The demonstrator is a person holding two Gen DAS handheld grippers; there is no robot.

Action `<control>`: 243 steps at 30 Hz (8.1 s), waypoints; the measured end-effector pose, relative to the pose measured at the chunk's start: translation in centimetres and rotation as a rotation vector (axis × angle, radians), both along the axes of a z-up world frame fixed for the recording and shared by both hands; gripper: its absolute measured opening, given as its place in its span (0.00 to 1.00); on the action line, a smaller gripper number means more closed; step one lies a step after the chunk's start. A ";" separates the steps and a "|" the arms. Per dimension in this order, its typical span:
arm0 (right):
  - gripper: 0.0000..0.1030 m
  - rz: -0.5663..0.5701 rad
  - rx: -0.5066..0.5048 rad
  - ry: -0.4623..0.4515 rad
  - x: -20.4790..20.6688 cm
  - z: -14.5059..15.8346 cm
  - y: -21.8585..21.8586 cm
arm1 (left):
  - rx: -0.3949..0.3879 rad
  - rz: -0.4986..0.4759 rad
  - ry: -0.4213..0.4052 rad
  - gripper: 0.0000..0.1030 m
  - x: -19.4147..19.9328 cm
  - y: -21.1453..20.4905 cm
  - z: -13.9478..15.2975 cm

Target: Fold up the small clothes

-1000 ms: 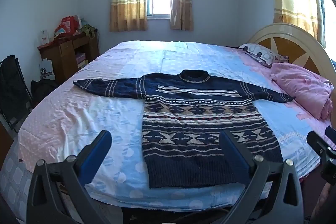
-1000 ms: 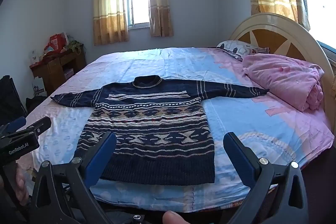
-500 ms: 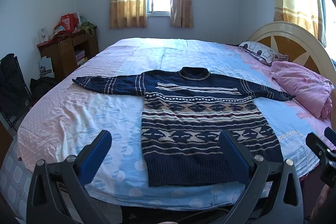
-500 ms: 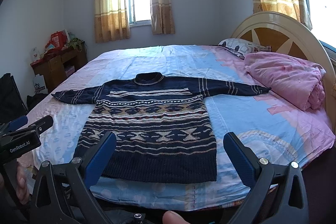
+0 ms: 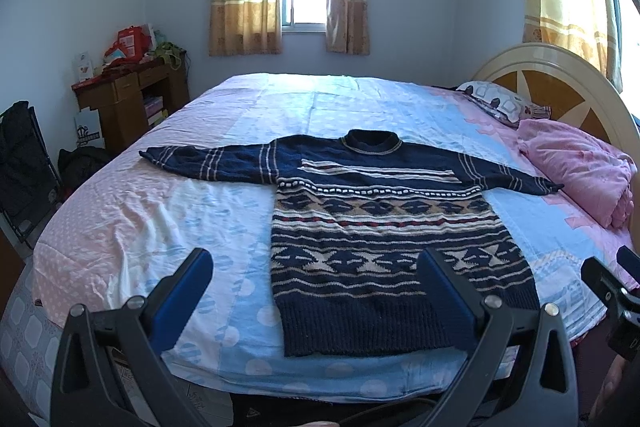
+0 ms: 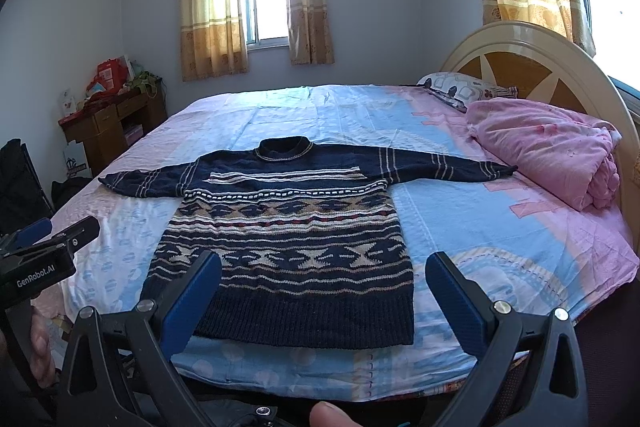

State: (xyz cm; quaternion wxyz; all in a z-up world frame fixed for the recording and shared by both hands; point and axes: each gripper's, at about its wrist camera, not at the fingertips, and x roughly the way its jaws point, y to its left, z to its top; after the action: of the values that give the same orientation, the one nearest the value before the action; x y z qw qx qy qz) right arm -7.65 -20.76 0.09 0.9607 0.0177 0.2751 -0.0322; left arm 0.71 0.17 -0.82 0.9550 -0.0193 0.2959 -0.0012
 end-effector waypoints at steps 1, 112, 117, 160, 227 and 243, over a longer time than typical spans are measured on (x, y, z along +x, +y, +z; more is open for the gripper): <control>0.99 0.000 0.000 0.000 0.0 0.0 0.0 | 0.000 0.000 0.000 1.00 0.0 0.0 0.0; 0.08 -0.654 0.394 0.256 39.3 -14.9 -49.9 | 0.157 0.132 0.309 1.00 35.2 -1.3 -15.5; 0.08 -0.582 0.272 0.200 40.7 -11.8 -45.1 | 0.154 0.123 0.306 1.00 35.2 -1.5 -15.5; 0.08 0.168 0.065 0.204 47.2 -12.6 -1.1 | 0.080 0.099 0.317 1.00 35.4 0.0 -16.2; 0.64 0.106 0.000 -0.041 38.5 -13.4 -15.7 | 0.054 -0.145 0.347 0.09 42.3 -6.0 -11.9; 0.64 0.379 0.008 0.241 39.5 -14.5 -12.5 | 0.049 -0.046 0.335 0.53 41.4 -3.2 -13.9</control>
State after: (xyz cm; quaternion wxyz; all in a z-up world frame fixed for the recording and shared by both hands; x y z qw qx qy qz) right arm 31.88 -33.28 -14.44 0.9096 -0.0343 0.3865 0.1483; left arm 42.15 -3.04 -14.73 0.8921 0.0107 0.4515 -0.0128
